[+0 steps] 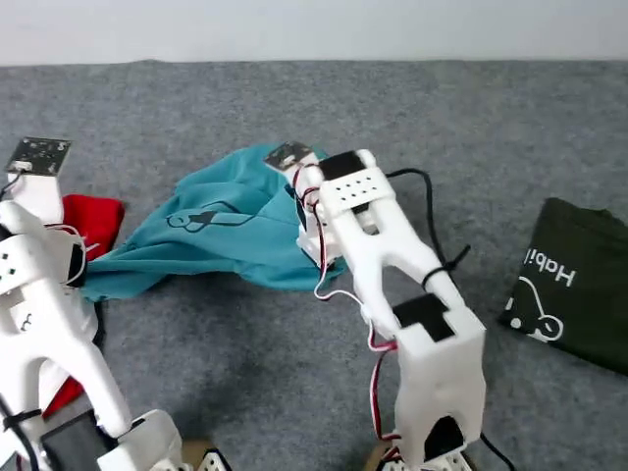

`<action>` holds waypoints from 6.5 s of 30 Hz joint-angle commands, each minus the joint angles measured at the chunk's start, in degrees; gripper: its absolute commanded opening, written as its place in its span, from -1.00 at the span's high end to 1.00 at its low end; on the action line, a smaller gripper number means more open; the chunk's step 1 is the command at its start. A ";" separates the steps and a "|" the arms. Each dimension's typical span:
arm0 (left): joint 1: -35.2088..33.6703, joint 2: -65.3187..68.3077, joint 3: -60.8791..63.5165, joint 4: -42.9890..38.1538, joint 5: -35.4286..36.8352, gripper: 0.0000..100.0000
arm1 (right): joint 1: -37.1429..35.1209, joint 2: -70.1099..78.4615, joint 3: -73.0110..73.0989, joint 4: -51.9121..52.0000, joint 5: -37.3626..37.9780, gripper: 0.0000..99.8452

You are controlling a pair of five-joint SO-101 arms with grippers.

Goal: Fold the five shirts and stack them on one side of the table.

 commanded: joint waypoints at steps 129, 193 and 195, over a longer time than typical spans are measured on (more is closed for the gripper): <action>7.38 -21.45 8.66 -2.90 -0.26 0.99 | -11.12 -14.37 2.20 16.92 9.67 0.89; 7.65 -21.54 8.57 -2.81 -0.18 0.99 | -2.51 20.44 -39.21 0.31 12.92 0.92; 7.65 -21.54 8.57 -2.90 -0.18 0.99 | -3.12 21.14 -42.81 -0.75 12.92 0.91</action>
